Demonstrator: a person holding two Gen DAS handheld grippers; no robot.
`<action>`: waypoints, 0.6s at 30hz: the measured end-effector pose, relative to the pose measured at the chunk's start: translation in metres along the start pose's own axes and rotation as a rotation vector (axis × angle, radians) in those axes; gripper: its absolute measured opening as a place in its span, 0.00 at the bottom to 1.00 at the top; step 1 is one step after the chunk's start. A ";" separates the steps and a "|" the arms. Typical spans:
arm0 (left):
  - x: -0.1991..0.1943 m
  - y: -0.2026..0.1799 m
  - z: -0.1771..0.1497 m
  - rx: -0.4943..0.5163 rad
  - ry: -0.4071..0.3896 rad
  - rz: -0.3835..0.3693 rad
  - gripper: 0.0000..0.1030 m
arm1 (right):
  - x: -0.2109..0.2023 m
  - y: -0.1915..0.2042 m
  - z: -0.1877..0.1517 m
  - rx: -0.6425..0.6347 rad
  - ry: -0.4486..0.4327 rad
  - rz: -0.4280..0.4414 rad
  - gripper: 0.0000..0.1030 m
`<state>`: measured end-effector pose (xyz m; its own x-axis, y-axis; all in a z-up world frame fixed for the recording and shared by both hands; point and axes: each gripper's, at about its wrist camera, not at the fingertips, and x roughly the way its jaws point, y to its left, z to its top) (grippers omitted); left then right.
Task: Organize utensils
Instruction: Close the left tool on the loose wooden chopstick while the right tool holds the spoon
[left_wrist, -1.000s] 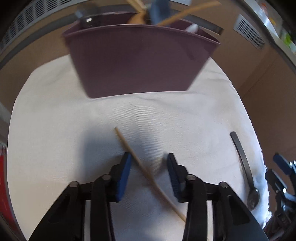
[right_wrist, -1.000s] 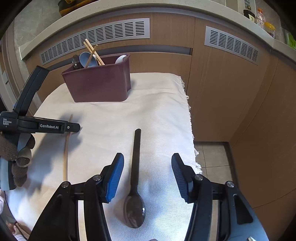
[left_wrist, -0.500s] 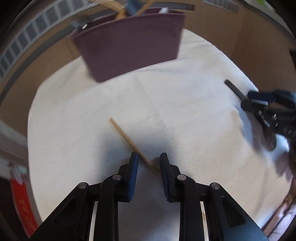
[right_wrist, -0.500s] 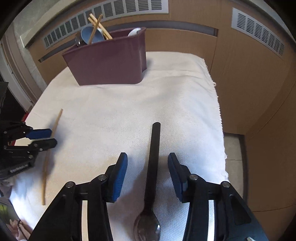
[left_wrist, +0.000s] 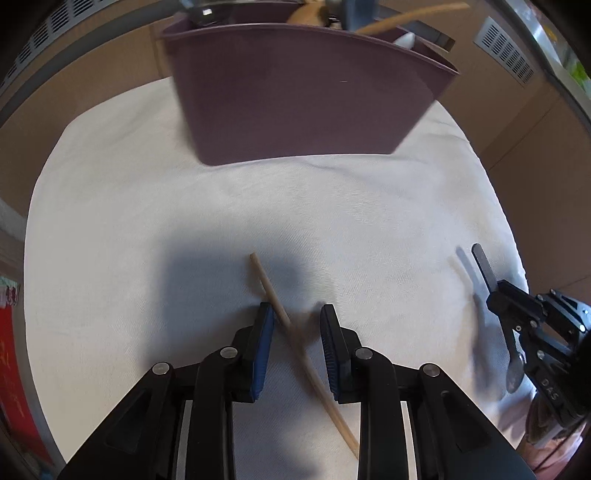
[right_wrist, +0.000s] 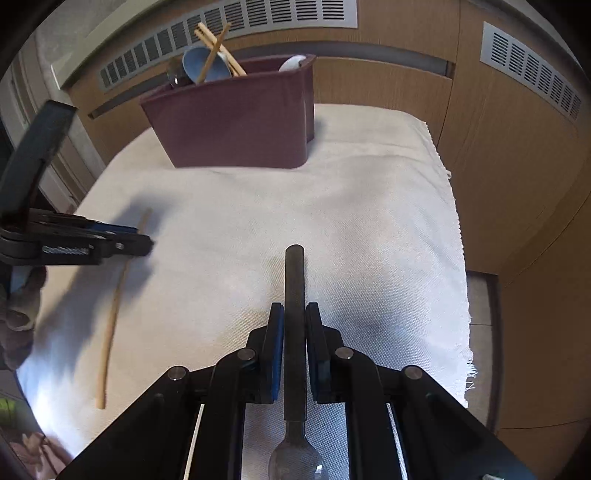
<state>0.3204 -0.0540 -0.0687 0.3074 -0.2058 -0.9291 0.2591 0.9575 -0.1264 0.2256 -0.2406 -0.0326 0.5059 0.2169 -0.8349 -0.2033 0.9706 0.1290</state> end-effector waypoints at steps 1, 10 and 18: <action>0.000 -0.004 -0.001 0.010 -0.017 0.021 0.25 | -0.002 -0.001 0.000 0.007 -0.005 0.006 0.10; -0.017 -0.034 -0.055 0.163 -0.049 -0.049 0.17 | 0.004 -0.002 -0.006 0.037 0.050 0.074 0.10; -0.014 -0.050 -0.046 0.163 0.020 -0.013 0.18 | 0.018 0.001 -0.008 0.013 0.078 0.056 0.13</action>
<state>0.2606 -0.0891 -0.0652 0.2852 -0.2126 -0.9346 0.4086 0.9090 -0.0821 0.2279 -0.2361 -0.0513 0.4267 0.2627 -0.8654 -0.2184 0.9585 0.1833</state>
